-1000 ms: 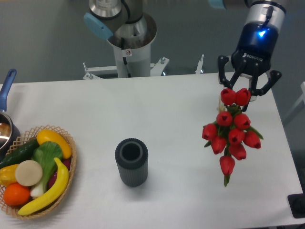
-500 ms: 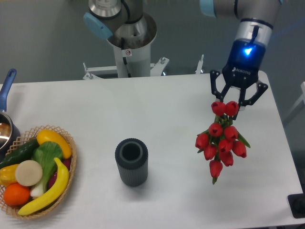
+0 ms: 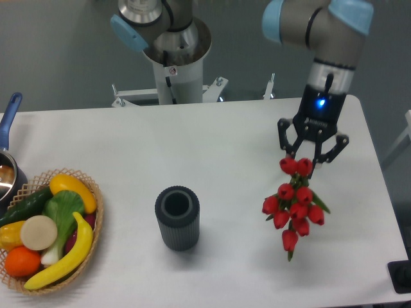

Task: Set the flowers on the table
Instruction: 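Lower the tulip bouquet onto the table beside the black vase, then open the gripper and raise it away from the tulips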

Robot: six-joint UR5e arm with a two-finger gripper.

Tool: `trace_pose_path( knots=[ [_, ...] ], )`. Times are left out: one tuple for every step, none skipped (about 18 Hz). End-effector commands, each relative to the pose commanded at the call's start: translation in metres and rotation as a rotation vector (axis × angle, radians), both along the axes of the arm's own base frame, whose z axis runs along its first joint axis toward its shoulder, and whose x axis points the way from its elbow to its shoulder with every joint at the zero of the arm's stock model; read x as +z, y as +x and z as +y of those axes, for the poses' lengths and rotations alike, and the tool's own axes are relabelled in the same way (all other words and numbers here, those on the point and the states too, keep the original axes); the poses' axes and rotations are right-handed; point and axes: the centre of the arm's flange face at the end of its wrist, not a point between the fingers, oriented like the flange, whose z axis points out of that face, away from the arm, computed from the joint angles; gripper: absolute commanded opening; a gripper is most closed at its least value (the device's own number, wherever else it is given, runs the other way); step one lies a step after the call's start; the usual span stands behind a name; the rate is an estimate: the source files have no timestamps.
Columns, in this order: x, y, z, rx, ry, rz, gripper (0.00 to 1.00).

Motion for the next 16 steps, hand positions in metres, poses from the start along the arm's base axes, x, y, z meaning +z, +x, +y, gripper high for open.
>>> trace_pose_path(
  knots=[
    [-0.004,0.002,0.005,-0.008,-0.006,-0.004,0.45],
    [-0.01,0.003,0.01,-0.015,-0.013,-0.013,0.45],
    [-0.014,0.004,0.013,-0.02,-0.015,-0.019,0.45],
    [-0.023,0.003,0.015,-0.022,-0.023,-0.031,0.45],
    [-0.03,0.004,0.019,-0.028,-0.036,-0.037,0.45],
    [-0.035,0.006,0.025,-0.038,-0.055,-0.036,0.45],
    [-0.042,0.006,0.032,-0.047,-0.079,-0.035,0.45],
    [-0.044,0.008,0.036,-0.052,-0.096,-0.028,0.45],
    [-0.042,0.008,0.036,-0.052,-0.099,-0.022,0.47],
    [-0.04,0.007,0.037,-0.052,-0.099,-0.019,0.57],
    [-0.039,0.006,0.036,-0.054,-0.102,-0.01,0.82],
    [-0.034,0.003,0.036,-0.063,-0.106,0.012,1.0],
    [-0.031,0.001,0.034,-0.067,-0.13,0.034,1.0],
    [-0.028,-0.001,0.03,-0.06,-0.161,0.056,1.0],
    [-0.023,-0.001,0.026,-0.049,-0.192,0.078,1.0],
    [-0.012,-0.002,0.023,-0.037,-0.218,0.11,1.0]
  ],
)
